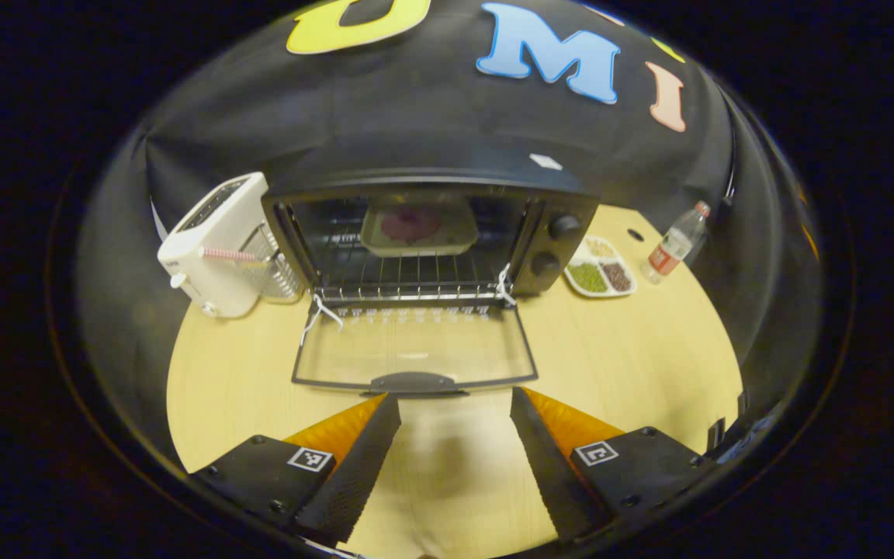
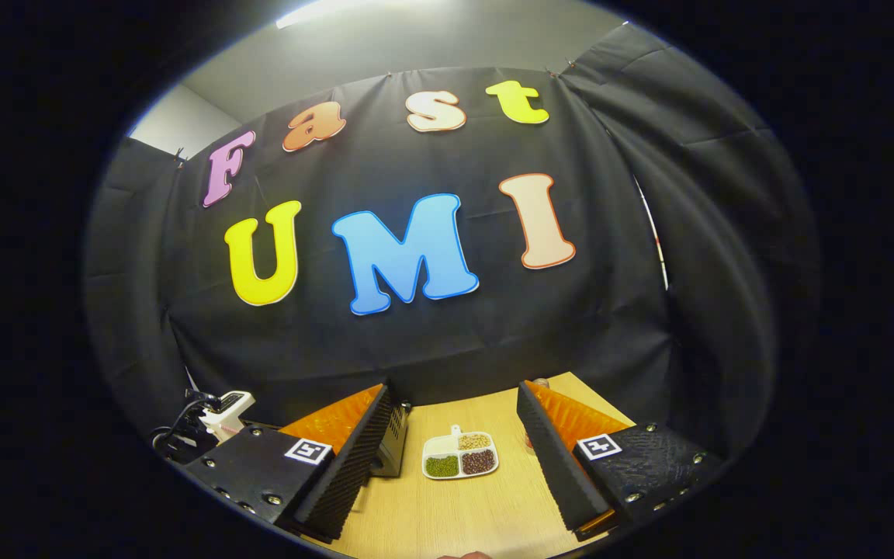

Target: Open the electric oven with the left hand, put the food in, and close the electric oven.

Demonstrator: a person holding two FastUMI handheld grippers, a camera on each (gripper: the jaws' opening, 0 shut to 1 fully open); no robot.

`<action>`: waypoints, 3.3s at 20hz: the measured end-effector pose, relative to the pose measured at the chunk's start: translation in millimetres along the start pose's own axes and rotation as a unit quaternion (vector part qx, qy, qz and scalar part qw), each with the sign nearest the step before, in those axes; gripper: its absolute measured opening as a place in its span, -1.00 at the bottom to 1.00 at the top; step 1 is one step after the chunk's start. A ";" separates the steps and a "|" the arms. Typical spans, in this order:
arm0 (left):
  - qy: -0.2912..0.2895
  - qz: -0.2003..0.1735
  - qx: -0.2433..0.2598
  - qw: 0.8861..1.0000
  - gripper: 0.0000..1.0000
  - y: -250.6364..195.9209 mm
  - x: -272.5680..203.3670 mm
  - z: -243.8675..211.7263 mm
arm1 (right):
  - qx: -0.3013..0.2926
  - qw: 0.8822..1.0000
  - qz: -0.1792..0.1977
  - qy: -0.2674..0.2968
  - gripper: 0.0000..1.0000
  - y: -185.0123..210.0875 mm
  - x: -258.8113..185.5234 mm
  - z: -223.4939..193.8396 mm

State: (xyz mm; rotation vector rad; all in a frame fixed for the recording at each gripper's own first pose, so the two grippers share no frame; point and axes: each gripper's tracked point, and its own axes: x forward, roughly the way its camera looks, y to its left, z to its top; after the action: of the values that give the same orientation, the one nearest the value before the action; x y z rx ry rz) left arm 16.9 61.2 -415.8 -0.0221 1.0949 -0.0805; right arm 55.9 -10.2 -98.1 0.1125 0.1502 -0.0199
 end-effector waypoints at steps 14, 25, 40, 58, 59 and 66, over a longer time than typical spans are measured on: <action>0.132 0.022 -0.002 0.991 0.95 33.7 84.0 -43.0 | 0.007 0.998 -0.061 0.010 0.99 -31.1 -2.1 -9.3; 0.138 0.010 0.003 0.990 0.94 34.9 90.9 -37.1 | -0.001 0.998 -0.063 0.021 0.99 -16.2 -4.1 -14.5; 0.059 0.006 0.011 0.998 0.94 36.7 48.1 -1.7 | 0.008 0.999 -0.030 0.038 0.99 14.8 -0.6 -28.6; -0.138 0.048 -0.001 0.989 0.97 26.0 -0.6 98.1 | -0.014 0.999 -0.026 0.034 0.98 -13.1 7.8 -19.0; -0.177 0.048 -0.007 0.983 1.00 21.0 -17.1 112.6 | -0.018 0.999 -0.016 0.029 0.98 -8.0 13.0 -11.8; -0.446 0.085 -0.011 0.891 1.00 -18.7 -175.3 193.0 | -0.047 0.996 0.060 -0.044 0.98 35.4 36.5 63.8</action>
State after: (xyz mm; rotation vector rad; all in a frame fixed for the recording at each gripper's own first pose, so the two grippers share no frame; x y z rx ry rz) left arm 107.5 51.7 -170.8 0.0172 0.1700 0.0969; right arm 102.5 17.4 -37.1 0.0264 0.0564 0.1025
